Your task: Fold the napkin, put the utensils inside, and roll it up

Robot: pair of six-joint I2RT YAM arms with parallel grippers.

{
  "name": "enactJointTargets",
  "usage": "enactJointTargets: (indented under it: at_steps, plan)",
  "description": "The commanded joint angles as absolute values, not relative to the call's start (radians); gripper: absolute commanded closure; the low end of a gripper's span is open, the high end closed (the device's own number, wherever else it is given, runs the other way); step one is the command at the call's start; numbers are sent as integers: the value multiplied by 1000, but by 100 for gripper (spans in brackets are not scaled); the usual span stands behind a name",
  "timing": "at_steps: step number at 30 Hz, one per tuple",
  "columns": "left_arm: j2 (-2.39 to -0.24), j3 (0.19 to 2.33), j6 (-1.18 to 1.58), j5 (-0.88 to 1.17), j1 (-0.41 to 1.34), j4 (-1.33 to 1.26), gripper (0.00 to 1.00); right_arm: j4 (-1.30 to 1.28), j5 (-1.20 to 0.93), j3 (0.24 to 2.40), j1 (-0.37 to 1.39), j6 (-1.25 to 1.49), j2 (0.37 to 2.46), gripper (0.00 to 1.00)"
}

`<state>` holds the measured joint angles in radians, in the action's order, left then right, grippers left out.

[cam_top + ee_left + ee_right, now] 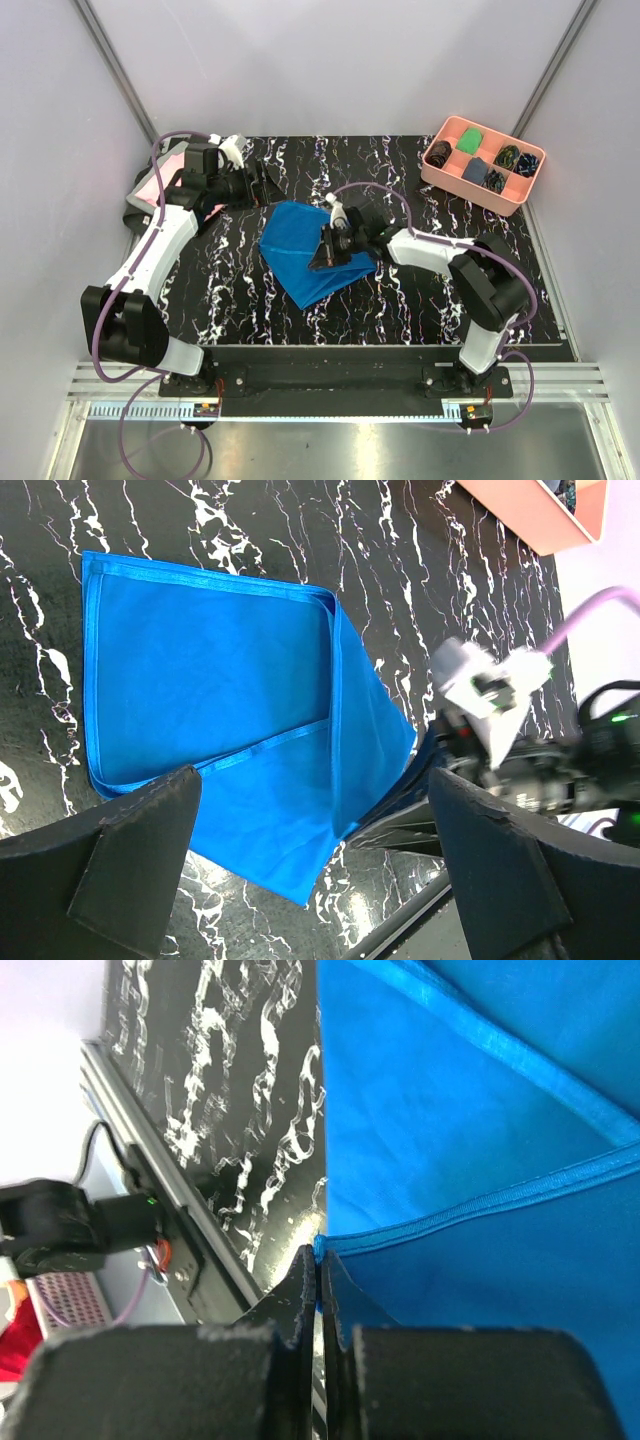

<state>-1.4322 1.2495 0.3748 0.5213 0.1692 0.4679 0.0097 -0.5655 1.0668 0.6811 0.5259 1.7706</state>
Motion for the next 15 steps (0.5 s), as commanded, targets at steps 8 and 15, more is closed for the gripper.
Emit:
enactJointTargets:
  at_steps: [8, 15]
  plan:
    - [-1407, 1249, 377, 534, 186, 417, 1, 35, -542, 1062, 776, 436, 1838, 100]
    - [-1417, 1247, 376, 528, 190, 417, 1, 35, -546, 1055, 807, 411, 1865, 97]
